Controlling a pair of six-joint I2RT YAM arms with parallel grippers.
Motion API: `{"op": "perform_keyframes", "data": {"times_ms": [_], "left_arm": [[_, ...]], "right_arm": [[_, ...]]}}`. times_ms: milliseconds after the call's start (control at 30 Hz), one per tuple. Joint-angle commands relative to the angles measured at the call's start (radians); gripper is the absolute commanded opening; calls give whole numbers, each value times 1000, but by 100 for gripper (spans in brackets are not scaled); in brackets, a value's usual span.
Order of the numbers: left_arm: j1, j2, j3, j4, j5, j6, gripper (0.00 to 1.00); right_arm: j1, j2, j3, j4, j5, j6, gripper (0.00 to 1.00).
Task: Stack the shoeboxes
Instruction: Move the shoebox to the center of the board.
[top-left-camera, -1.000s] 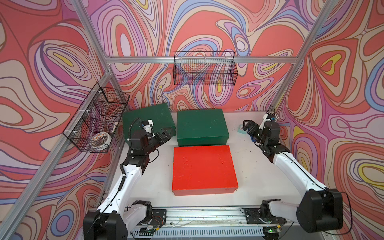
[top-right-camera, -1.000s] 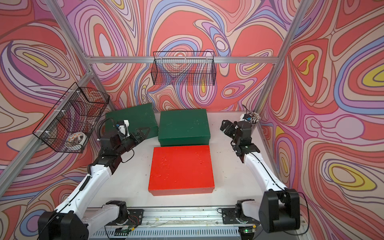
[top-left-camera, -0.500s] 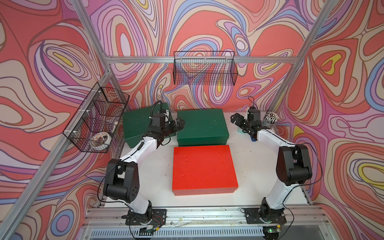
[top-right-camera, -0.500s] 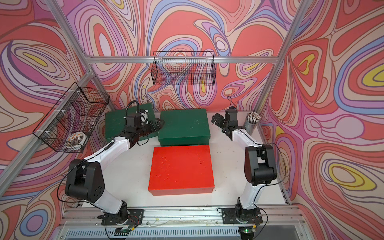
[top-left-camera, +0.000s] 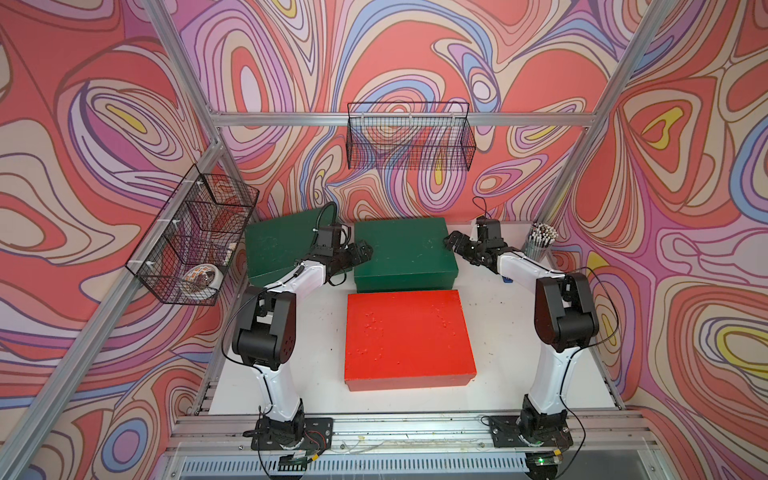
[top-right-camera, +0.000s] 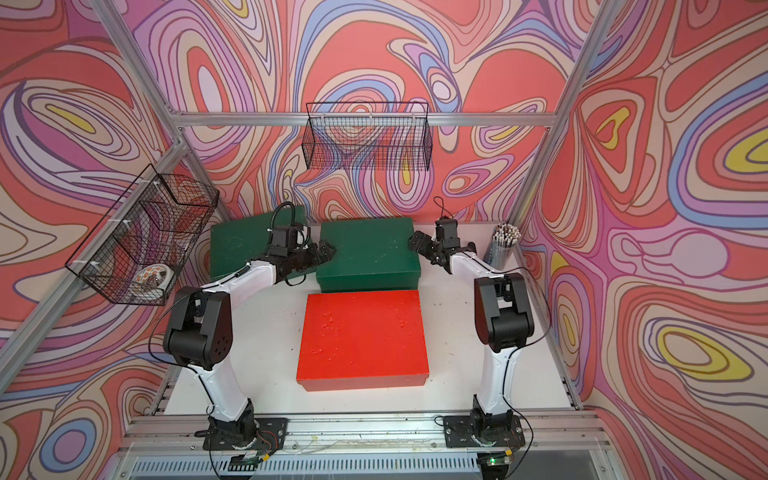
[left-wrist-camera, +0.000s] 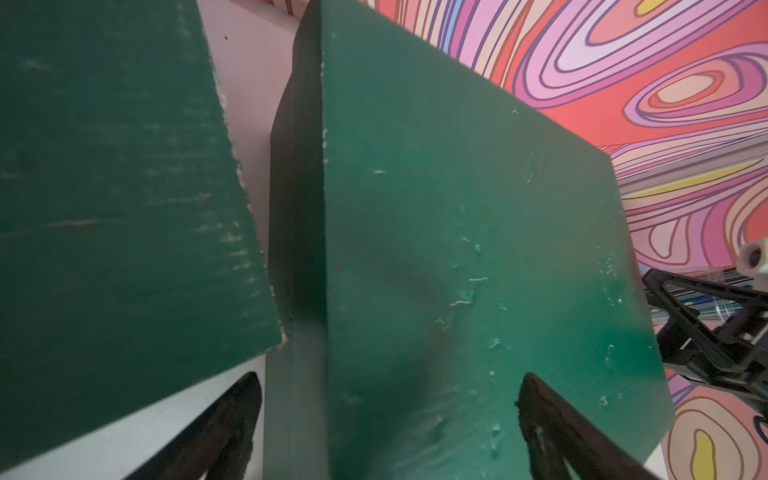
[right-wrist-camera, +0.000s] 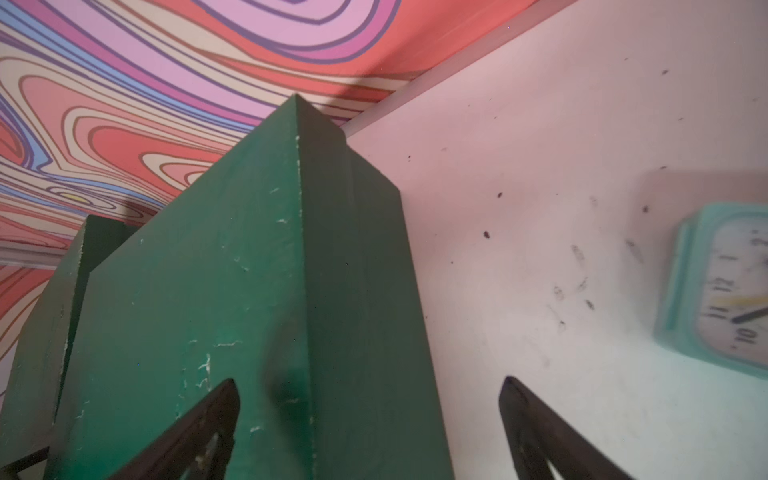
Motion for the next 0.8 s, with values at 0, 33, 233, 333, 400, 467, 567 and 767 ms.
{"op": "perform_keyframes", "data": {"times_ms": [0,33,233,333,400,467,567,767], "left_arm": [[2,16,13,22,75,2,95],[2,17,4,44,104,-6,95],[-27,3,-69,183,217,-54,91],[-44,-28,-115,203,217,-56,91],[-53,-57,-159,220,213,-58,90],[-59,-88,-205,239,213,-61,90],[-65,-139,-276,264,213,-69,90],[-96,-271,-416,299,193,-68,91]], "right_arm": [[16,29,17,-4,-12,20,98],[22,30,12,2,-11,24,98],[81,-20,-63,30,34,34,98],[102,-69,-143,73,52,51,98],[116,-106,-198,96,57,62,98],[129,-143,-248,112,66,71,98],[150,-201,-319,132,90,77,97],[162,-316,-446,154,122,102,97]]}}
